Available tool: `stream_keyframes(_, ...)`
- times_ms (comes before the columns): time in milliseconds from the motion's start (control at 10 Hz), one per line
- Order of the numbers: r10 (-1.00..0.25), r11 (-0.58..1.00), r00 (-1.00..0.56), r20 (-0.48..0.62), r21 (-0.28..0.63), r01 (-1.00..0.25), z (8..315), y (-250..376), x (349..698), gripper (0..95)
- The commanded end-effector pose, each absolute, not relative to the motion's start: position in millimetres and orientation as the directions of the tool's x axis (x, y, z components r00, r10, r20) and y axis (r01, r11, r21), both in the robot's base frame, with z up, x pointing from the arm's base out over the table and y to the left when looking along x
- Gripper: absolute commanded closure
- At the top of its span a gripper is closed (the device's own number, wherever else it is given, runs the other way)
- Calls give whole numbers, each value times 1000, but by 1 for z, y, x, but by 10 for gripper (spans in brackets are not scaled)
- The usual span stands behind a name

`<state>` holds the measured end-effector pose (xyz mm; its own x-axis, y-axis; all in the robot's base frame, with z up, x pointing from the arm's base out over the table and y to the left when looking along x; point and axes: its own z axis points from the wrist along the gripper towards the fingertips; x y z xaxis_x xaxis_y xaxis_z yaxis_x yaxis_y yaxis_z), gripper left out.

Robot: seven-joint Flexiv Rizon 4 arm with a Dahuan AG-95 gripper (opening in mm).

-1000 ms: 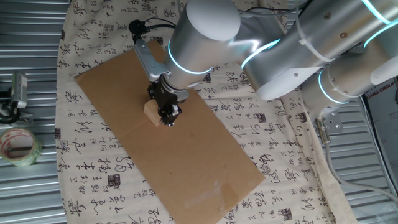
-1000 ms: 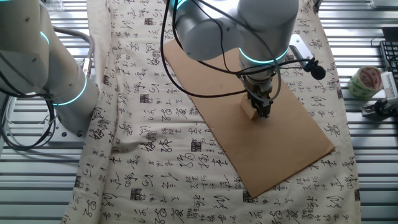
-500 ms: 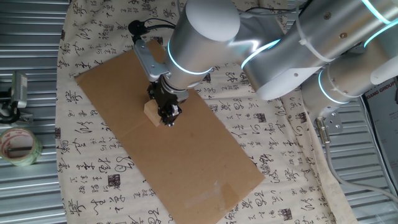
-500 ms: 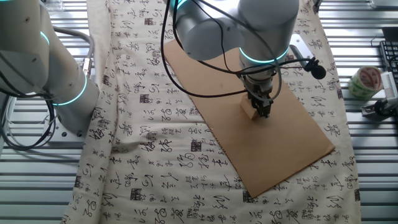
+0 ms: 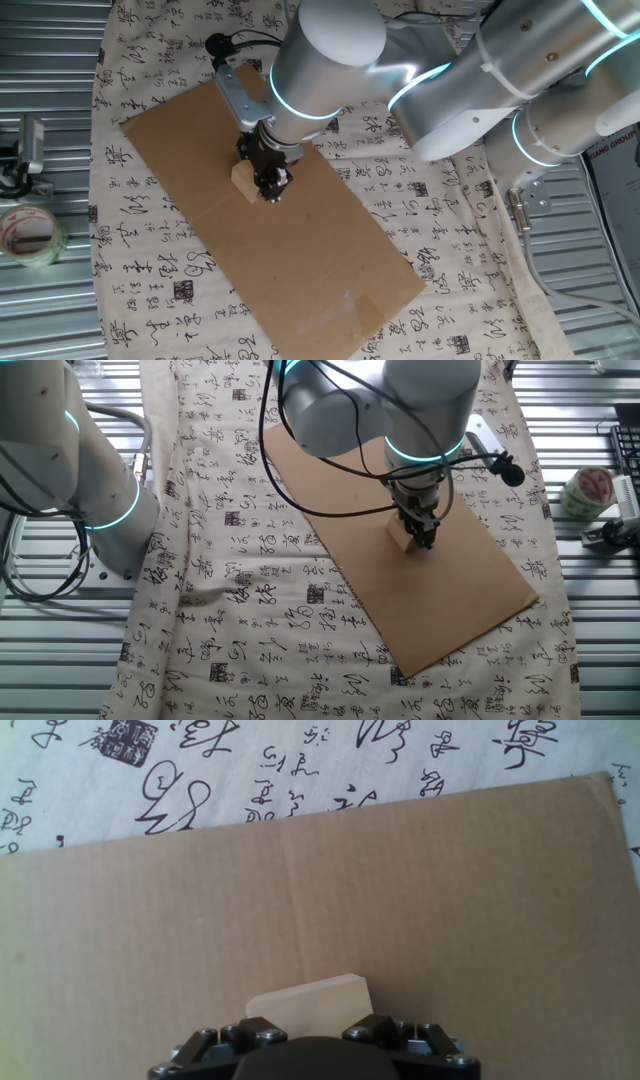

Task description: Grab the block and place it at the designated location

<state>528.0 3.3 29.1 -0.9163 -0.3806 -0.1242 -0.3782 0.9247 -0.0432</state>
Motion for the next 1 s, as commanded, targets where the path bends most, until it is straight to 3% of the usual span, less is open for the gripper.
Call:
stream_keyframes(100,-383,924,-915,-126,-33,-382,29,4,528,570)
stream_keyframes(200,-385,923,-914,-128,-32,-384,29,4,528,380)
stream_keyframes(600,-387,922,-913,-132,-26,-387,29,4,528,380)
stream_keyframes(700,-386,922,-913,-131,-27,-386,29,4,528,190)
stream_keyframes(1000,-385,923,-913,-134,-25,-385,29,4,528,190)
